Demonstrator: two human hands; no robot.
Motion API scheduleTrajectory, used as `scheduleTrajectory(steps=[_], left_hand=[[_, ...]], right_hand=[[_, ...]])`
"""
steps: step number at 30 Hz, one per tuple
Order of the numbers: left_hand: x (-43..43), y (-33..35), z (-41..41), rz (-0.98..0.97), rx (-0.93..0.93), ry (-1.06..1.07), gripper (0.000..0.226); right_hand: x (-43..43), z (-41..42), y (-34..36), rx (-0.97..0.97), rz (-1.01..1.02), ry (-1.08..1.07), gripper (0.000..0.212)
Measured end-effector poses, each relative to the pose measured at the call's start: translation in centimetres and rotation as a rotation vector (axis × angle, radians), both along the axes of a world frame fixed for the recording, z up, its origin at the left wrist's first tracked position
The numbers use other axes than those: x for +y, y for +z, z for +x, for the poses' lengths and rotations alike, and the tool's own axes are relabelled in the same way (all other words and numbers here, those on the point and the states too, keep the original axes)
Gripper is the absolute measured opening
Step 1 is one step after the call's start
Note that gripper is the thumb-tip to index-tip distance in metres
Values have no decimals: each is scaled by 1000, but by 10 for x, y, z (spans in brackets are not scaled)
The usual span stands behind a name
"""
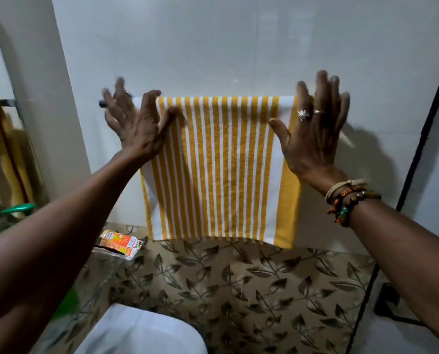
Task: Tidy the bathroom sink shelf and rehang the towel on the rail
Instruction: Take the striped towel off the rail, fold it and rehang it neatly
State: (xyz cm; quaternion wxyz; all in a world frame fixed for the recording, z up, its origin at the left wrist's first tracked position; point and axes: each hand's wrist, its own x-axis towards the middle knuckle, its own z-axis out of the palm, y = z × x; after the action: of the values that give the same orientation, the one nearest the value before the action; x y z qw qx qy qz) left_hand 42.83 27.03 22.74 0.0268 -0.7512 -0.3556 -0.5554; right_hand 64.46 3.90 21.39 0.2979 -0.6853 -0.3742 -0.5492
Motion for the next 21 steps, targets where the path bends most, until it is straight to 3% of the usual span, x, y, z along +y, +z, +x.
scheduleTrajectory(steps=[4, 6, 8, 11, 15, 19, 21], left_hand=[[-18, -17, 5, -179, -457, -325, 85], [-24, -26, 7, -292, -567, -398, 94], [-26, -35, 8, -420, -559, -424, 93], [-21, -49, -2, -477, -522, -369, 77], [-8, -74, -17, -531, -384, -374, 73], [-11, -104, -25, -519, -295, -236, 64], [-12, -118, -28, -513, -263, -240, 61]], right_hand=[[1, -14, -31, 193, 342, 319, 77], [3, -18, -41, 331, 440, 464, 80], [3, -17, -50, 546, 442, 604, 76], [3, -7, -67, 768, 342, 672, 44], [-6, -1, -82, 790, 304, 724, 57], [-11, 0, -100, 815, 206, 671, 75], [-15, 2, -116, 842, 125, 626, 72]])
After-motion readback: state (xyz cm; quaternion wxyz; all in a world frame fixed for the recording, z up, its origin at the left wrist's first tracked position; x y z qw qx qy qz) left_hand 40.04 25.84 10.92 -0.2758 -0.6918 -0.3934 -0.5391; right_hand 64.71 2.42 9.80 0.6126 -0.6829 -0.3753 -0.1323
